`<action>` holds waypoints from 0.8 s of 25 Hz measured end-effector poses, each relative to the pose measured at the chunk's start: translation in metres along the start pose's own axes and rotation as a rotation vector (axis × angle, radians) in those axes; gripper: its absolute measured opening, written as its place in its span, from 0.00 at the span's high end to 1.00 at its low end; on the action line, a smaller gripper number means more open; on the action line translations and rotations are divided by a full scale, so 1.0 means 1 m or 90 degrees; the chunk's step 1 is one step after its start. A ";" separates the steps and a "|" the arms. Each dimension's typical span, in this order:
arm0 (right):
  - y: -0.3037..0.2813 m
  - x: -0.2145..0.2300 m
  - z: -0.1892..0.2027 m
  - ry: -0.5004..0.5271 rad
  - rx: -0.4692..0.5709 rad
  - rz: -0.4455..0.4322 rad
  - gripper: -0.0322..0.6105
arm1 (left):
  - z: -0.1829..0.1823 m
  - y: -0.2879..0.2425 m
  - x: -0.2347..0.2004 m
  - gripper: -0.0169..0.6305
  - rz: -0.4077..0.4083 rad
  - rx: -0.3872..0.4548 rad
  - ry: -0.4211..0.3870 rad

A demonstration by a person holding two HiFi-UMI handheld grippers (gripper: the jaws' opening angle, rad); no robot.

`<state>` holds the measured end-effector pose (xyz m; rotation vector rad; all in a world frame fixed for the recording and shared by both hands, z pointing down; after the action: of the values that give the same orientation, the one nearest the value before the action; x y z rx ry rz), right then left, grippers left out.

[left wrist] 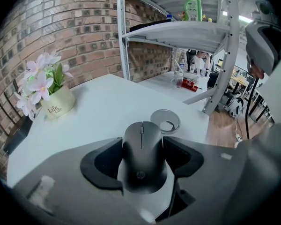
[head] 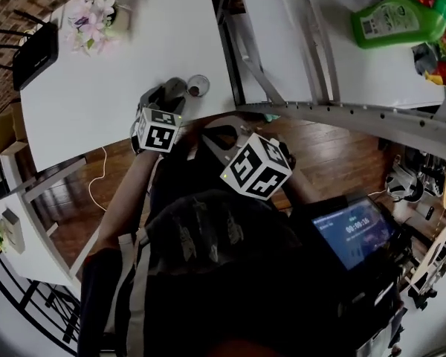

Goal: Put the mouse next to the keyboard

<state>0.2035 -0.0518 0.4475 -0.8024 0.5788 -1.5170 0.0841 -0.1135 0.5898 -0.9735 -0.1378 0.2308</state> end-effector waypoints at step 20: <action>-0.001 -0.006 0.010 -0.016 0.002 -0.004 0.94 | -0.017 -0.009 0.010 0.54 0.017 0.015 -0.006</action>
<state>0.2106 -0.0445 0.4537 -0.8207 0.5561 -1.5106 0.0988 -0.1299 0.5882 -0.9522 -0.1298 0.2608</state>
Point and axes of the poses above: the fingertips, and each gripper's own axes: y backward along the fingers, x to its right, z out of its underside, the point moved 2 cm from there along y, backward along the fingers, and after that the axes turned 2 degrees about -x, right-handed, at the moved point
